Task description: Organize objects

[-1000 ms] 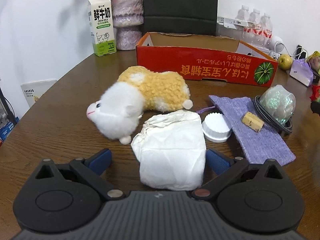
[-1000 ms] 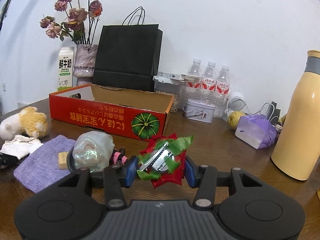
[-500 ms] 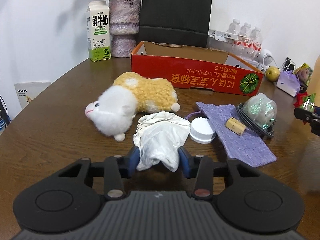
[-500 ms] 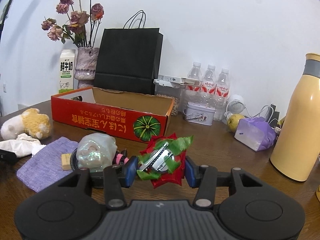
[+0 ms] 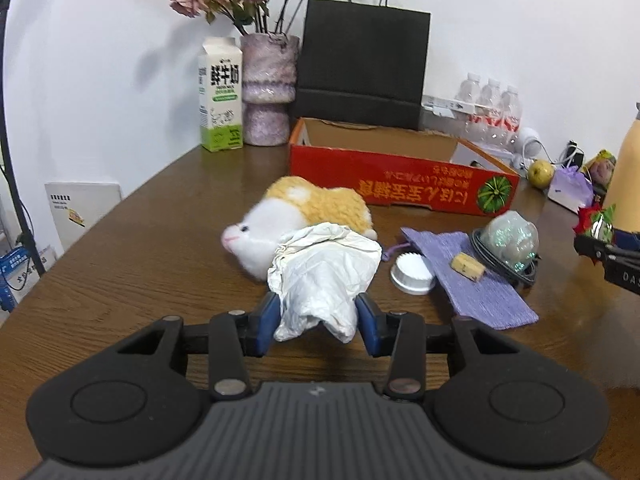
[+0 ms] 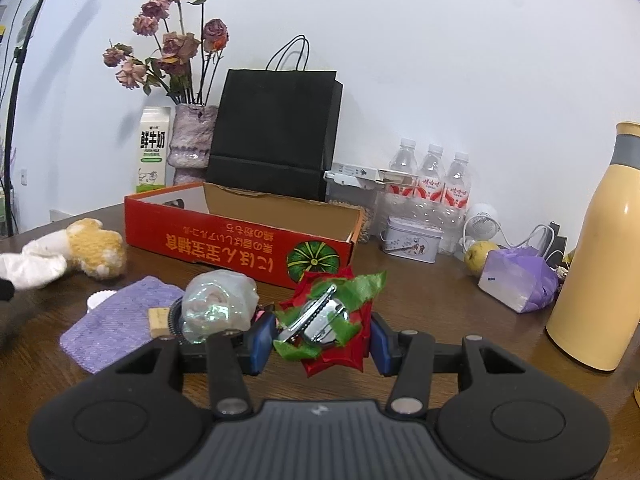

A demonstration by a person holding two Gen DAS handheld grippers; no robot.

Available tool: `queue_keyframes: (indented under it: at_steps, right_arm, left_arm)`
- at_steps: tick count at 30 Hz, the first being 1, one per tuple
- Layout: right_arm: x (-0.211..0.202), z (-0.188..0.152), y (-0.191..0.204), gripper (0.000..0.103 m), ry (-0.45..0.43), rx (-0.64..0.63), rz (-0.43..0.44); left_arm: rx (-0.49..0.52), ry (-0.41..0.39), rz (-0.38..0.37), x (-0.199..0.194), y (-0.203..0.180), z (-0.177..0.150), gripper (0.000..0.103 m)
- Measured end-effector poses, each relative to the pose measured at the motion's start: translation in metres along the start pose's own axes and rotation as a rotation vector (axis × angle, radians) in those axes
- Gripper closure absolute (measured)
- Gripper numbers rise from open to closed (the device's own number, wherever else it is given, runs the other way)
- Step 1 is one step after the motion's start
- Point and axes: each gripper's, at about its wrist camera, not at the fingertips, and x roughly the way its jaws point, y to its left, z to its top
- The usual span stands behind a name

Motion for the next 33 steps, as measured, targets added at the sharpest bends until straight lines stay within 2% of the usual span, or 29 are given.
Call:
queue_keyframes:
  at_steps: [6,11,18,33]
  right_arm:
    - [-0.004,0.000,0.003,0.055,-0.007,-0.008,0.010]
    - [-0.007,-0.001,0.004,0.055,-0.013,-0.005,0.012]
    - [-0.012,-0.001,0.009,0.055,-0.031,-0.011,0.030]
    - [-0.019,0.016,0.020,0.055,-0.086,0.010,0.094]
  left_arm:
    - [-0.030,0.005,-0.030,-0.004,0.007,0.004,0.061]
    - [-0.032,-0.002,-0.050,-0.007,0.006,0.008,0.067]
    - [-0.005,-0.038,-0.055,-0.013,-0.007,0.019,0.071]
    - [0.036,-0.107,-0.089,-0.009,-0.044,0.045,0.071]
